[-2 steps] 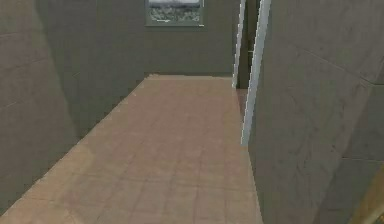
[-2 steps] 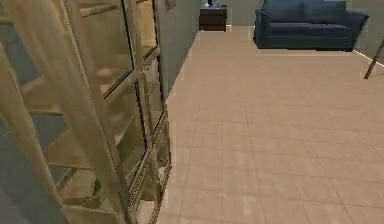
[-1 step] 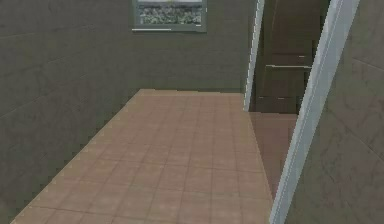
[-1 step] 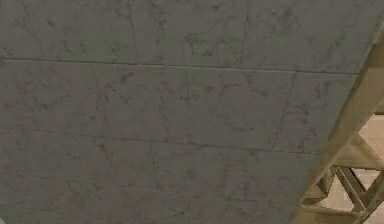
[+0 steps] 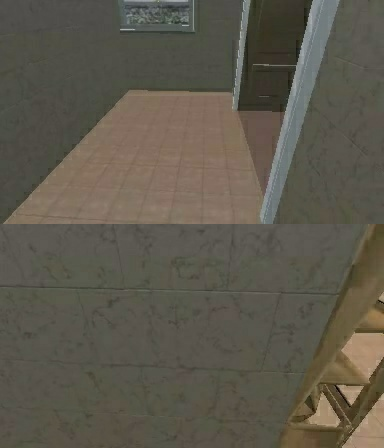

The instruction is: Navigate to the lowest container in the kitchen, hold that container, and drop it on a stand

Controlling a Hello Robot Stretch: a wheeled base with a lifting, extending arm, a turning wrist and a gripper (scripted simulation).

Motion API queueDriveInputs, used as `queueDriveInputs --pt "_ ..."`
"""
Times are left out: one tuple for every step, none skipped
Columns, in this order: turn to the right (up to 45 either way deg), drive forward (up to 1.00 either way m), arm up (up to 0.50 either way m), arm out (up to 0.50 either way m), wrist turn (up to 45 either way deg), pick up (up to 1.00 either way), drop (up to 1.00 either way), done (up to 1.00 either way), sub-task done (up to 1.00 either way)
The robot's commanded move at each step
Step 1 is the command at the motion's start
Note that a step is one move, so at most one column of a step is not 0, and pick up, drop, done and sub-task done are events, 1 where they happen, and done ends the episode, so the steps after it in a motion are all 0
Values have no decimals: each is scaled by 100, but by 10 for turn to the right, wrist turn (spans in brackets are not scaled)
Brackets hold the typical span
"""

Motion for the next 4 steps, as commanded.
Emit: queueDriveInputs --pt "0 75 0 0 0 0 0 0 0" --pt "60 0 0 0 0 0 0 0 0" --pt "0 55 0 0 0 0 0 0 0" --pt "390 0 0 0 0 0 0 0 0"
